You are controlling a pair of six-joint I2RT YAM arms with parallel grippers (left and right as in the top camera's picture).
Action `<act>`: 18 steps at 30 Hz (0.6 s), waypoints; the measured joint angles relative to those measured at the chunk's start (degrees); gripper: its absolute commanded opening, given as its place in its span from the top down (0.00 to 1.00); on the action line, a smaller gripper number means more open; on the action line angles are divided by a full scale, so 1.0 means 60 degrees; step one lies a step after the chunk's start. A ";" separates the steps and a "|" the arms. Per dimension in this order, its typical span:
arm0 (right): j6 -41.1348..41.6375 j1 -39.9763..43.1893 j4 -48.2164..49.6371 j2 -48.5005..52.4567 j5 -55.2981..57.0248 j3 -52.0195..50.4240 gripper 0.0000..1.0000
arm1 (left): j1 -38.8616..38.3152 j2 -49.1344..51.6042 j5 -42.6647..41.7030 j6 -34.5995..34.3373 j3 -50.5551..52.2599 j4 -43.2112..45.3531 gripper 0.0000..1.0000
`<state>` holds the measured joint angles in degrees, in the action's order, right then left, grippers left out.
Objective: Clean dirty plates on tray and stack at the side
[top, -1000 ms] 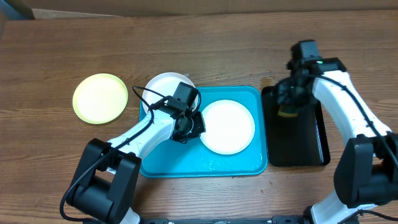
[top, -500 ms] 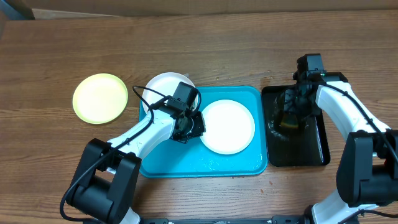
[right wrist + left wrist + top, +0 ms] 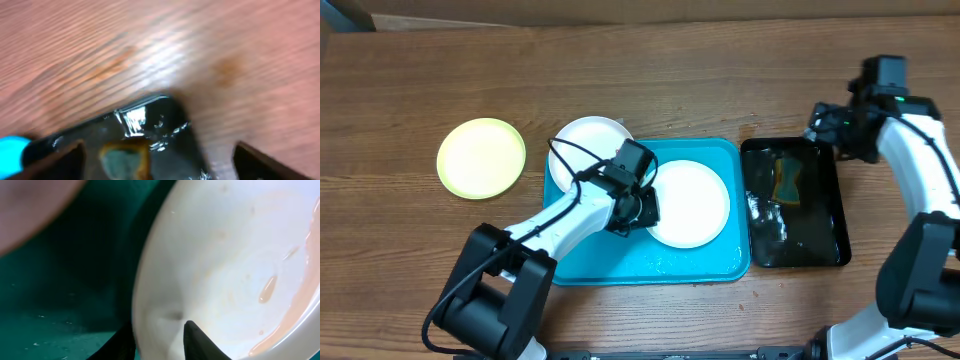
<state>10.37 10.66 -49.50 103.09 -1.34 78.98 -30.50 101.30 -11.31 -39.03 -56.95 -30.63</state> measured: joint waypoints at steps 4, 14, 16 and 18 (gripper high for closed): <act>0.0018 0.0474 -0.0135 0.0000 0.0011 0.0000 0.00 | -0.0040 0.0007 0.0084 0.0000 0.0004 0.0102 0.67; 0.0018 0.0532 -0.0149 0.0000 0.0000 0.0000 0.00 | -0.0040 0.0171 0.0208 -0.0033 0.0000 0.0262 0.96; 0.0018 0.0532 -0.0149 0.0000 -0.0015 0.0000 0.00 | -0.0036 0.0193 0.0138 -0.0051 -0.0011 0.0291 0.96; 0.0018 0.0532 -0.0146 0.0000 -0.0025 0.0000 0.00 | -0.0036 0.0193 0.0135 0.0007 -0.0084 0.0208 0.96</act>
<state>10.48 13.85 -50.37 103.09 -1.50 78.98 -30.72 102.45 -10.50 -38.98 -57.45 -29.39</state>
